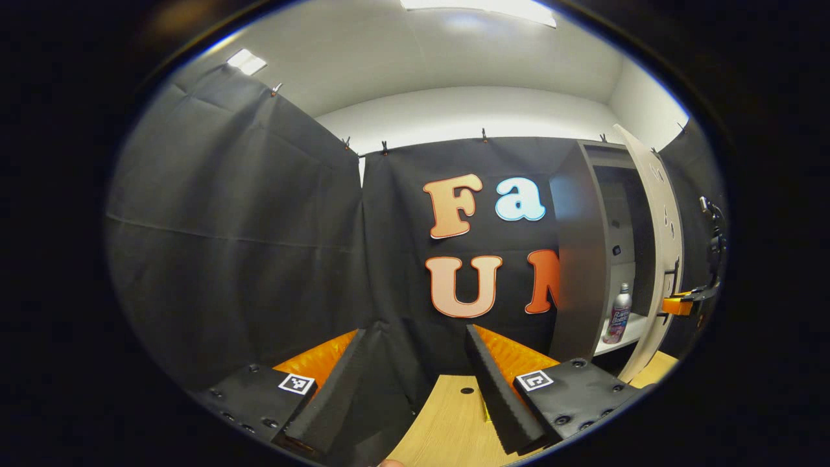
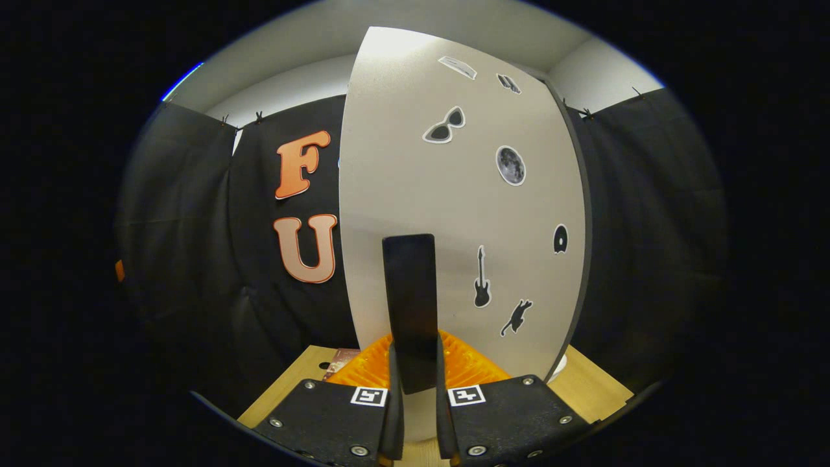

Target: Open the cabinet door with the right hand, grasp the bottle in the cabinet with the left hand and place it on the coaster, then close the cabinet door with the right hand.

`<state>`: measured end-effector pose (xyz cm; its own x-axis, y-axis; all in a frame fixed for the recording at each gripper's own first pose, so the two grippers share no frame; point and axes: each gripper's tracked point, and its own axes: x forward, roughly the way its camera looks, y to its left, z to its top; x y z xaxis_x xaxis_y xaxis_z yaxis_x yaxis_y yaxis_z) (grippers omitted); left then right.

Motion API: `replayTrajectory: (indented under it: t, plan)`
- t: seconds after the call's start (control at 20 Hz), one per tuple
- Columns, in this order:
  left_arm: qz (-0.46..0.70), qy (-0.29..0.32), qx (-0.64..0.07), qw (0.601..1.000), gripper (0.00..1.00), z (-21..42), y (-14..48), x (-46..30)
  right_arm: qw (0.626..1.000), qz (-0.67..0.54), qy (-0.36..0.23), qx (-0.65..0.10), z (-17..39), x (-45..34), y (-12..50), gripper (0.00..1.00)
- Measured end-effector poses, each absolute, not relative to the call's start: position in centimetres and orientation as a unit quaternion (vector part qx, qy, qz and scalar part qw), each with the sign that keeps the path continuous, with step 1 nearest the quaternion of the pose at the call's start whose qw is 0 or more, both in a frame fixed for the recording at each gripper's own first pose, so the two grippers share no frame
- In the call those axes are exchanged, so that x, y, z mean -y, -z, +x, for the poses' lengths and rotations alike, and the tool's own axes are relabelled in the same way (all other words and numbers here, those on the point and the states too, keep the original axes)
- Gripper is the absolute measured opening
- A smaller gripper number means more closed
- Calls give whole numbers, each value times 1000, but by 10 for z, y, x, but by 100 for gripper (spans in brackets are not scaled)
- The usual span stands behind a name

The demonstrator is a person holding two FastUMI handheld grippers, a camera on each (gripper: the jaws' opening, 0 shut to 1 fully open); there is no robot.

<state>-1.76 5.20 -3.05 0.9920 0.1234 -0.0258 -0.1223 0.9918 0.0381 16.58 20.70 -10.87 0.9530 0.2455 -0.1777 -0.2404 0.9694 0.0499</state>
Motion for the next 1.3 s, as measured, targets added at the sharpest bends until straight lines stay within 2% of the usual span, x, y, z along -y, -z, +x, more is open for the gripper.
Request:
replayTrajectory:
  t: [0.4, 0.45, 0.6, 1.0, 1.3]
  plan:
    - [10, -31, -16, 999, 97, -16, 30, -18, 989, 9, -108, -100, 153, -186, 109, 19]
    - [9, -26, -16, 1000, 97, -15, 29, -12, 990, 6, -103, -101, 152, -182, 109, 17]
    - [7, -7, -16, 1000, 97, -8, 29, 7, 991, 4, -83, -100, 147, -169, 109, 19]
    - [-4, 47, -28, 998, 97, 5, 37, 75, 995, -14, 16, -97, 141, -122, 107, 1]
    - [-5, 79, -39, 996, 97, 12, 42, 132, 995, -9, 15, -99, 139, -111, 106, 0]
